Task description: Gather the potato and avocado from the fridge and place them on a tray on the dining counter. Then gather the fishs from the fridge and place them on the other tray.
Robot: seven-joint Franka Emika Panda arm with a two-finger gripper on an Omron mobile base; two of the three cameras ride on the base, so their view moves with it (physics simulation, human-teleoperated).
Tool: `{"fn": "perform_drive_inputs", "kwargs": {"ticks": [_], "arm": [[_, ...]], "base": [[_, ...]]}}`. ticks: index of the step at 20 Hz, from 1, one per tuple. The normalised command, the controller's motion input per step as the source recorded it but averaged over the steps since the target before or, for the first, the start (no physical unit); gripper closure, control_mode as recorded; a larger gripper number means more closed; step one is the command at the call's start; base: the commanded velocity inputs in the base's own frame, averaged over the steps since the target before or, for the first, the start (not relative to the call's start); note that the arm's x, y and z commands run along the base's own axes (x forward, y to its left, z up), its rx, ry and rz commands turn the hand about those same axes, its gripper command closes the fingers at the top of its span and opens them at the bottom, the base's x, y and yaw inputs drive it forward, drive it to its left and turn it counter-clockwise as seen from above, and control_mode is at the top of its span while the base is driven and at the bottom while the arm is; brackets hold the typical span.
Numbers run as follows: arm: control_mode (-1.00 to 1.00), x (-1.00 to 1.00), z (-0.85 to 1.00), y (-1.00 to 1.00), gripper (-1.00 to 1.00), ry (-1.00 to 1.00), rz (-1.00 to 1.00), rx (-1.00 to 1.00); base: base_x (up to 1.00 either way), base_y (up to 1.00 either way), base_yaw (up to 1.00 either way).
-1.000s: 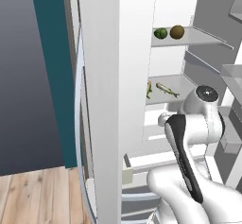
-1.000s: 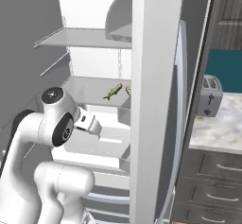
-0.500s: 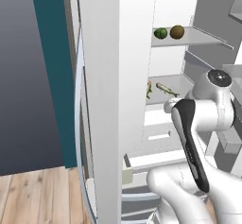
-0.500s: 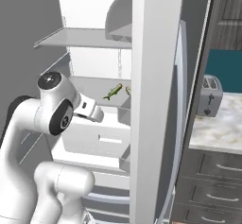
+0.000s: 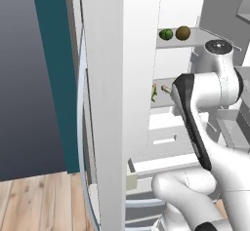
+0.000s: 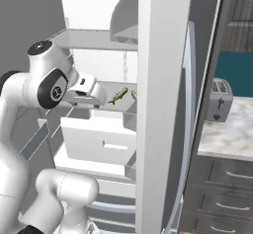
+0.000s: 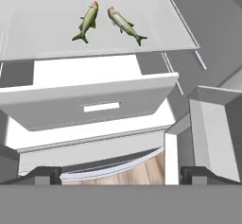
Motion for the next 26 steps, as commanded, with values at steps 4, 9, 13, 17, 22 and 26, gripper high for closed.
{"fn": "perform_drive_inputs", "kwargs": {"ticks": [4,9,13,17,22,26], "arm": [[-1.0,0.0,0.52,-0.49,-1.0,-0.11,0.0,0.1],[-1.0,0.0,0.4,-0.32,-1.0,-0.1,-0.06,0.08],[-1.0,0.0,0.44,-0.06,-1.0,-0.09,-0.13,0.01],[-1.0,0.17,0.33,0.0,-1.0,-0.07,-0.1,0.0],[-1.0,0.25,0.26,0.0,-1.0,-0.13,-0.02,0.0],[-1.0,0.37,0.16,0.0,-1.0,-0.2,0.0,0.0]], "base": [[0.0,0.0,0.0],[0.0,0.0,0.0],[0.0,0.0,0.0],[0.0,0.0,0.0],[0.0,0.0,0.0],[0.0,0.0,0.0]]}}
